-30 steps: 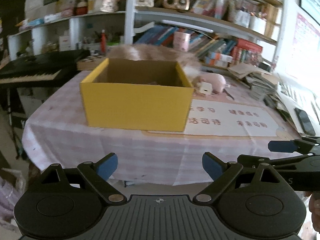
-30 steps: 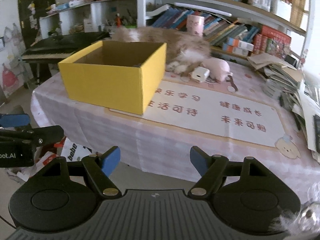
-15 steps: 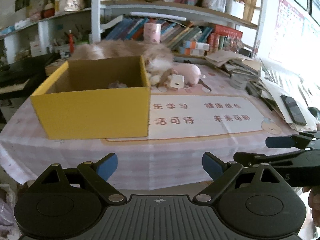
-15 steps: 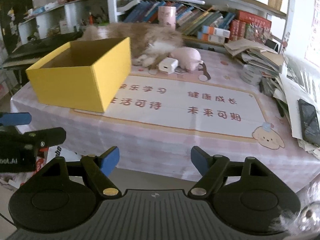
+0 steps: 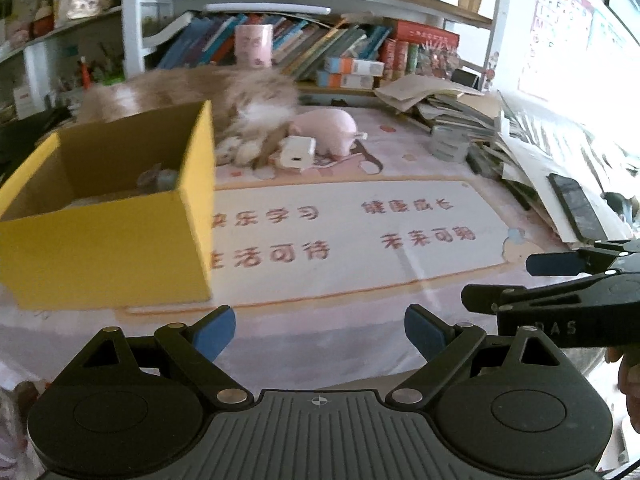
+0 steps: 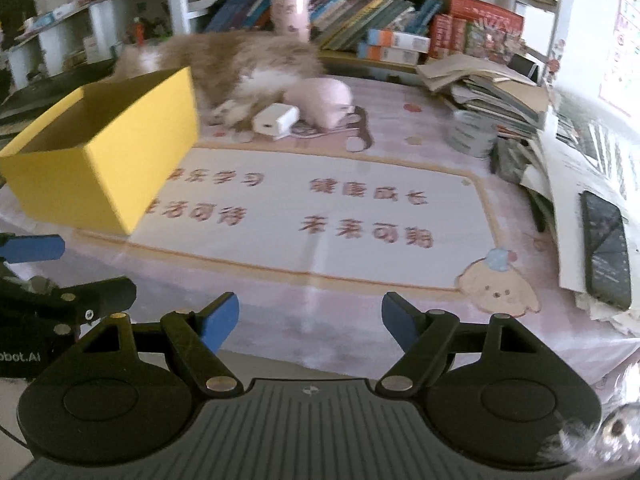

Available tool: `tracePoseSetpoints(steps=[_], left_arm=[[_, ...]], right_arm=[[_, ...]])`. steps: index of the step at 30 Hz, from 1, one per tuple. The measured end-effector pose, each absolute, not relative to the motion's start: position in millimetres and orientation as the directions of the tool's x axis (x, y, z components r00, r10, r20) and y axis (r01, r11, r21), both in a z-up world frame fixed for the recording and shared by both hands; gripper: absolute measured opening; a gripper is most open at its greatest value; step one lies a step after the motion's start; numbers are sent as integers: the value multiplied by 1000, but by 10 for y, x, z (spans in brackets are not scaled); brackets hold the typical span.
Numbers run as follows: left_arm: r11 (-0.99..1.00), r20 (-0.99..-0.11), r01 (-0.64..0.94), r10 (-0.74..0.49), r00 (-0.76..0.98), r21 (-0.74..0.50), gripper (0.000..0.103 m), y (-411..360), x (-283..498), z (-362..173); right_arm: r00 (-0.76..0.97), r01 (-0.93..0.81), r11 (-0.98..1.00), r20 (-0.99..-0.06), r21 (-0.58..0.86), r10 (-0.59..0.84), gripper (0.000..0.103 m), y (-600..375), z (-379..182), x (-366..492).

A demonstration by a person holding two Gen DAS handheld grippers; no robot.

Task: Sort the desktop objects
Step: 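Move both tools toward the white charger and small white box by the plush toy, then grasp the white charger with the left tool while the right tool approaches the small white box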

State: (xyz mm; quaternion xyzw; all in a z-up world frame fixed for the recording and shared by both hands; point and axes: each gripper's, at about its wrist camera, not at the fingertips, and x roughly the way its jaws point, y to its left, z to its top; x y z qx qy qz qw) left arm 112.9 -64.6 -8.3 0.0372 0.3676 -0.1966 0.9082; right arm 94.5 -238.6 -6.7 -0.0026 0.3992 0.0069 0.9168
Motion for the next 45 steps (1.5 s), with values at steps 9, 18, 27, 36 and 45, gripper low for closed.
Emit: tracePoseSetpoints(steps=[9,18,27,36,45], left_arm=[[923,-664,380,-321,676,-59,93,-1090,1437,-177],[958,-634,282,-254,731,-59,92,-1294,2058,-169],[973,-642,231,-177,746,-1,84,-1547,2643,-313],[978,-667,200,-107,737,64,77,-1720,3281,-458],[980,-683,187,-94,725,64,66,-1766,3605,-611]], right_arm=[[689,14,1000,-725,-17,-22,74,-2892,-98,1238],[689,-38,999,-724,5,30,67,-3189,-152,1466],[686,-98,995,-722,26,87,67,-3322,-215,1686],[676,-128,991,-727,47,122,67,-3450,-230,1871],[673,-168,985,-727,29,136,67,-3482,-218,1935]])
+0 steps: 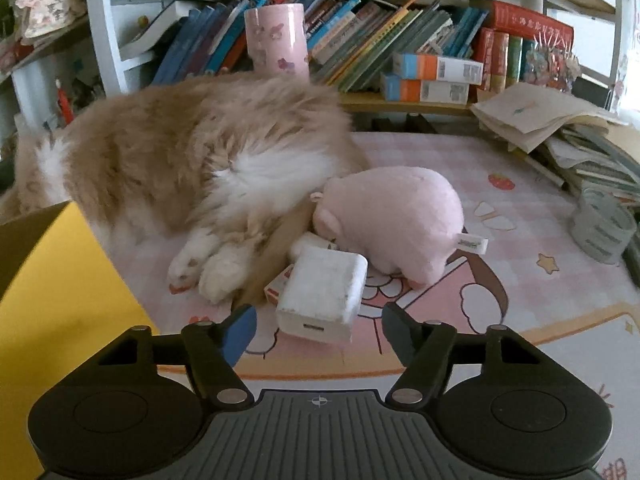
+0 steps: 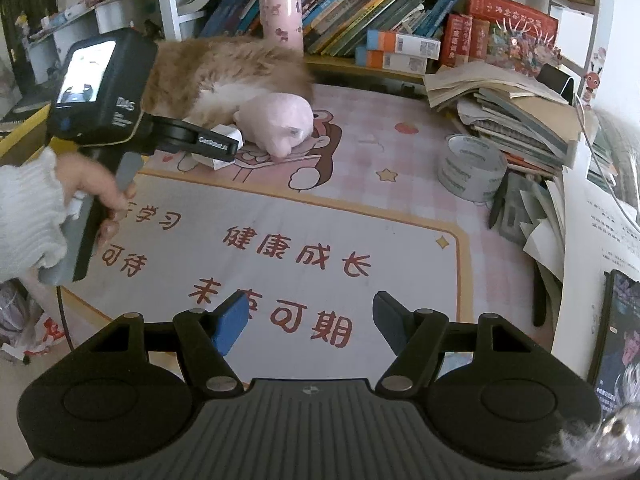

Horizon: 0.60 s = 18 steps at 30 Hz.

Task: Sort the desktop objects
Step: 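Grasp the white charger with the left tool while the right tool approaches the small white box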

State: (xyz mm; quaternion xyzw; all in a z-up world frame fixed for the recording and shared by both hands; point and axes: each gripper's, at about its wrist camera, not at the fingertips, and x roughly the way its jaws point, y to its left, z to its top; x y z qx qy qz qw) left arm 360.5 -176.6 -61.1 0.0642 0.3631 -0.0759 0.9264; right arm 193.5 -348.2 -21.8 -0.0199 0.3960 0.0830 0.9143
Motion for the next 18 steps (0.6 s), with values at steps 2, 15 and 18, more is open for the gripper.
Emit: tracePoseSetpoints(steps=[2,15,18], left_arm=[[979,-685,192,-96,722,65,62,-1774,3660,-638],[977,-675,208,-126,727,42,42,-1772,3717,-630],[978,-663,209,-159,731,-4,42,-1688,3572,-532]], right_arm=[[669,-166,986,-731,28,134,67,-3489,-221,1951],[634,-208,978,-758,25,154,67,-3436,-305,2060],[632,-230,973,-756,30,173,67,-3389,-330,2129]])
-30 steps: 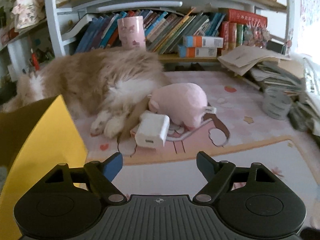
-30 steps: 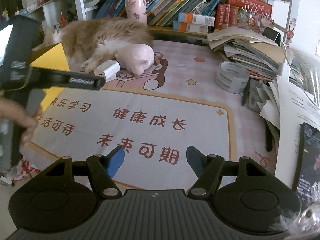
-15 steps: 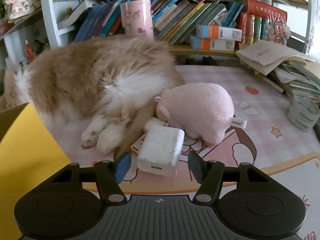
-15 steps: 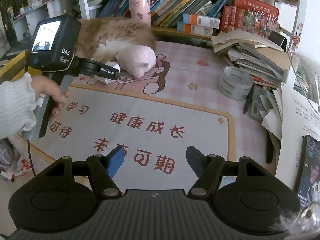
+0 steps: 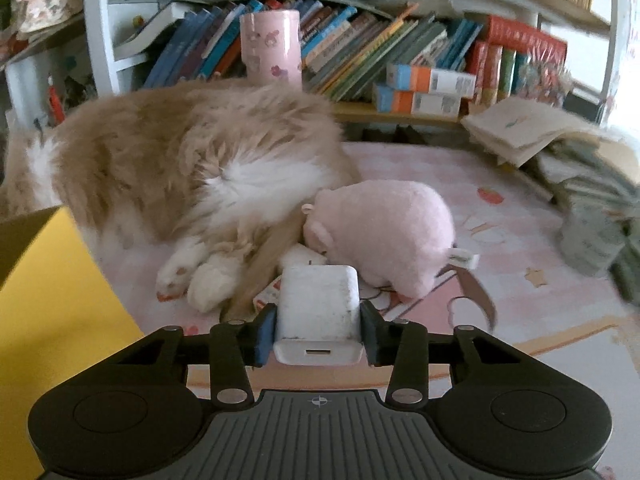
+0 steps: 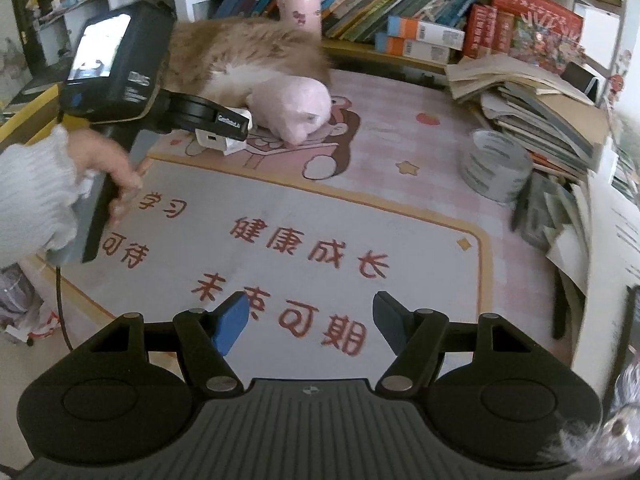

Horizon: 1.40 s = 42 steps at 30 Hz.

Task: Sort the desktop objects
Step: 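Grasp the white charger with the left tool while the right tool approaches the small white box, then grasp the small white medicine box with the right tool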

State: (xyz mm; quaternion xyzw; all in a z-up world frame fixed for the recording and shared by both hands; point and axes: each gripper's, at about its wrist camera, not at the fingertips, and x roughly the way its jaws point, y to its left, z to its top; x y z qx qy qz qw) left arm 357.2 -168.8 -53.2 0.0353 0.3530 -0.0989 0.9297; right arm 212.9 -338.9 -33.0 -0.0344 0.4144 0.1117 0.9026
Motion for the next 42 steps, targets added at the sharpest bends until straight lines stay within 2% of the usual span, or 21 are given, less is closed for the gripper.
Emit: tracePoseSetpoints(steps=[8,11,13,16,19,22,28,29,32,33,42], left_arm=[[967,-626,120,-239,742,-226,42,-1251,2958,-137],[964,-622,78,-226,750,-256,42,-1102,2722,-23],[963,-622,52,-212,754,-264,42,-1019,2589,35],[963,-621,21,-190,760,-268,42,-928,2410,106],[955,-617,-9,-185,765,-298,42,-858,2289,168],[942,-601,-41,-179,779,-334,42,-799,2199,237],[944,-588,-51,-160,793,-325,42,-779,2079,336],[945,-591,-53,-157,792,-322,42,-777,2063,338],[944,-598,-55,-159,786,-324,42,-765,2038,332],[944,-599,-54,-162,784,-325,42,-764,2029,328],[943,-596,-11,-201,777,-332,42,-795,1970,292]], right_arm=[[646,-343,939,-724,6,240,66,-3165,-473,2471],[648,-394,919,-710,-5,275,64,-3068,-547,2686],[646,-429,903,-703,-11,298,62,-2994,-597,2852],[636,-482,876,-694,-16,337,52,-2865,-671,3117],[626,-524,852,-685,-14,374,49,-2729,-744,3396],[629,-535,845,-678,-24,379,48,-2562,-798,3638],[652,-510,860,-655,-6,381,48,-2381,-836,3979],[653,-506,863,-653,3,385,46,-2372,-846,4009],[657,-503,864,-642,17,395,32,-2350,-855,4060],[657,-507,862,-640,16,399,30,-2347,-855,4060],[632,-504,863,-662,44,403,28,-2506,-769,3719]])
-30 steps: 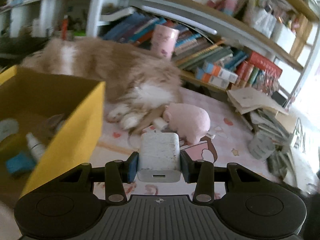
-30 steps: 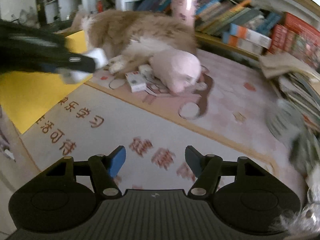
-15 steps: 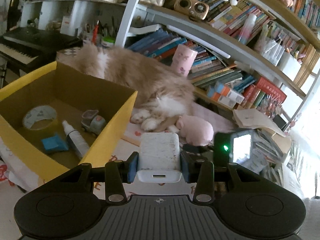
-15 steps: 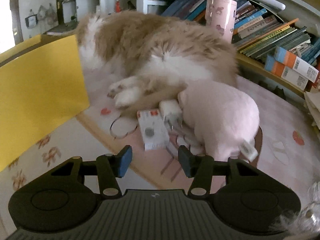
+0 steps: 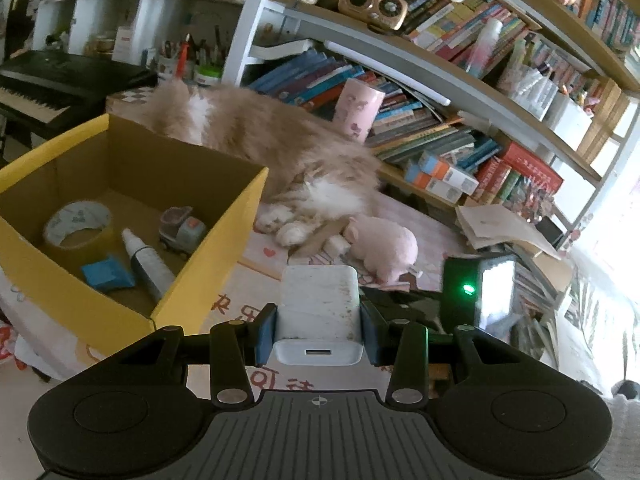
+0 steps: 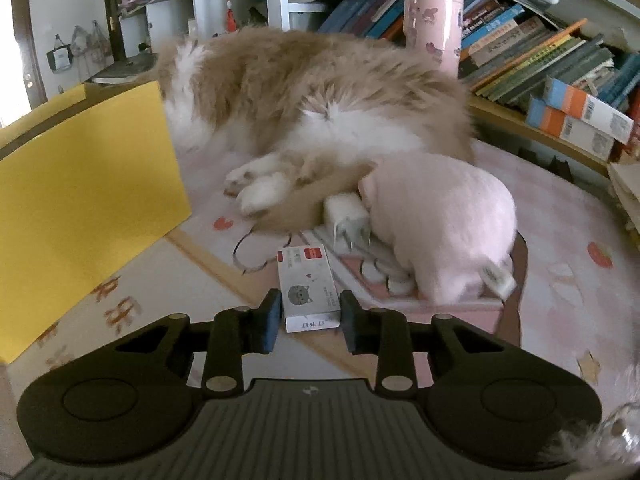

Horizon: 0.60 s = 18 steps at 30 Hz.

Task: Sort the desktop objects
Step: 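Grasp the small white medicine box with the right tool, then lift the charger and medicine box and carry both toward the yellow box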

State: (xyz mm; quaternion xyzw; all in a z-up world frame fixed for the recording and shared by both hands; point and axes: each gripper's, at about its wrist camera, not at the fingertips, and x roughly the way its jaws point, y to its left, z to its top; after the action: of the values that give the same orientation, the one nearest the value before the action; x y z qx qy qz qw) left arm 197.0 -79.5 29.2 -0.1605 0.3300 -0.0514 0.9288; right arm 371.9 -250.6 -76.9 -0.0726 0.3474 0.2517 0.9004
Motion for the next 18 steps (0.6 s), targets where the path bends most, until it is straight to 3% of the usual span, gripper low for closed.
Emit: tracePoseSetpoints(steps=[8,18], left_arm=[[933,-599,20,-248,761,-360,42,-828,1880,247],[921,-601,59,-299,741,-386,42,-938,1779,212]], right_arm=[[634,-479,877,-673,45,380,28,-2748,-632,3127],[657,-329,944,-711,27,250,28,-3105,-667,2407]])
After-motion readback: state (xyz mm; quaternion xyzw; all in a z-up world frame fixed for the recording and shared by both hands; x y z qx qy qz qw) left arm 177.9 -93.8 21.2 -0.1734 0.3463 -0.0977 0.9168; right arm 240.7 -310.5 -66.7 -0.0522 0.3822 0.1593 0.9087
